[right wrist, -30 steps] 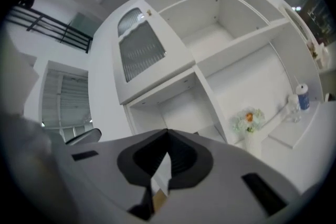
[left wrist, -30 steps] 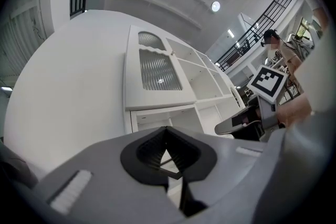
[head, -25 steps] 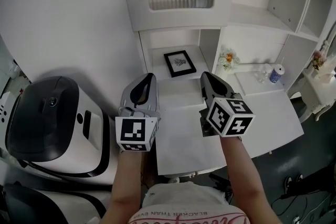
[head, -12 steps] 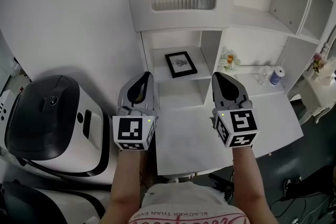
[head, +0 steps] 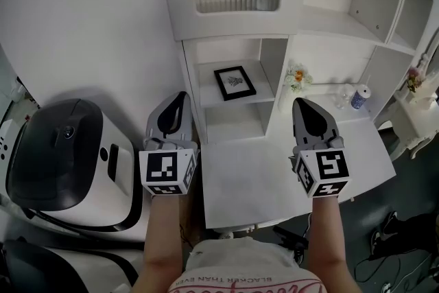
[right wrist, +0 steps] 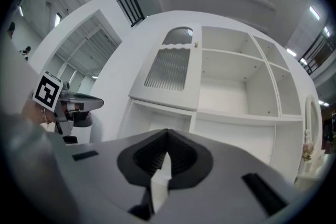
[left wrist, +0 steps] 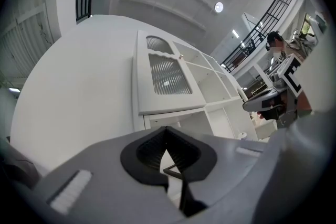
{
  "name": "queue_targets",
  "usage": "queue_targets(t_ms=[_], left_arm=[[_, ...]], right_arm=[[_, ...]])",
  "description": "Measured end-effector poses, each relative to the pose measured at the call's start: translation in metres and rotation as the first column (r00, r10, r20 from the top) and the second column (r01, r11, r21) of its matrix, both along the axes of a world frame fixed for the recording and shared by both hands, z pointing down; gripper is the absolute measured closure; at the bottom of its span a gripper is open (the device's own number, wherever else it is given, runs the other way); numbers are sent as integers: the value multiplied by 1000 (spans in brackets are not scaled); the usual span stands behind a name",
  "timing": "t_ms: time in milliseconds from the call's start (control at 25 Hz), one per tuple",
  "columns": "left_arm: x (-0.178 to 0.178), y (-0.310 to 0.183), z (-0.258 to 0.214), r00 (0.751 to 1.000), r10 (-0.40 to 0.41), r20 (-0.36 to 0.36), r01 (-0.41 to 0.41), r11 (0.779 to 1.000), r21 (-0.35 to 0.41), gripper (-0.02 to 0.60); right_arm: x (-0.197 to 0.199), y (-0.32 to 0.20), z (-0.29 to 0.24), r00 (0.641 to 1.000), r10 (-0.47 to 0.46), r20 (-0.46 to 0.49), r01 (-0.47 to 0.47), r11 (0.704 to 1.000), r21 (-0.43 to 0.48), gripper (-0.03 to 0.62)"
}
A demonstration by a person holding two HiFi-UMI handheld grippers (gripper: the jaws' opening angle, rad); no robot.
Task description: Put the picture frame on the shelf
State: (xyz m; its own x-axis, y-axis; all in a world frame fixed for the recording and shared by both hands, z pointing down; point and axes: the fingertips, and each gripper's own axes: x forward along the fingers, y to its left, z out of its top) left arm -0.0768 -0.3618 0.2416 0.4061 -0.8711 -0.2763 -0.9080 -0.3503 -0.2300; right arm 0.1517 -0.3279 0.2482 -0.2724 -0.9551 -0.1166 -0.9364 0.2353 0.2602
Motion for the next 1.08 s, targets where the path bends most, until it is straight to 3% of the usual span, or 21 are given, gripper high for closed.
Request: queue_targets(t_ms=[1080], left_arm=[[1, -6, -4, 1000, 9, -13, -9, 1000, 9, 572]], right_arm=[[3, -4, -4, 1000, -6, 19, 6, 1000, -5, 587]])
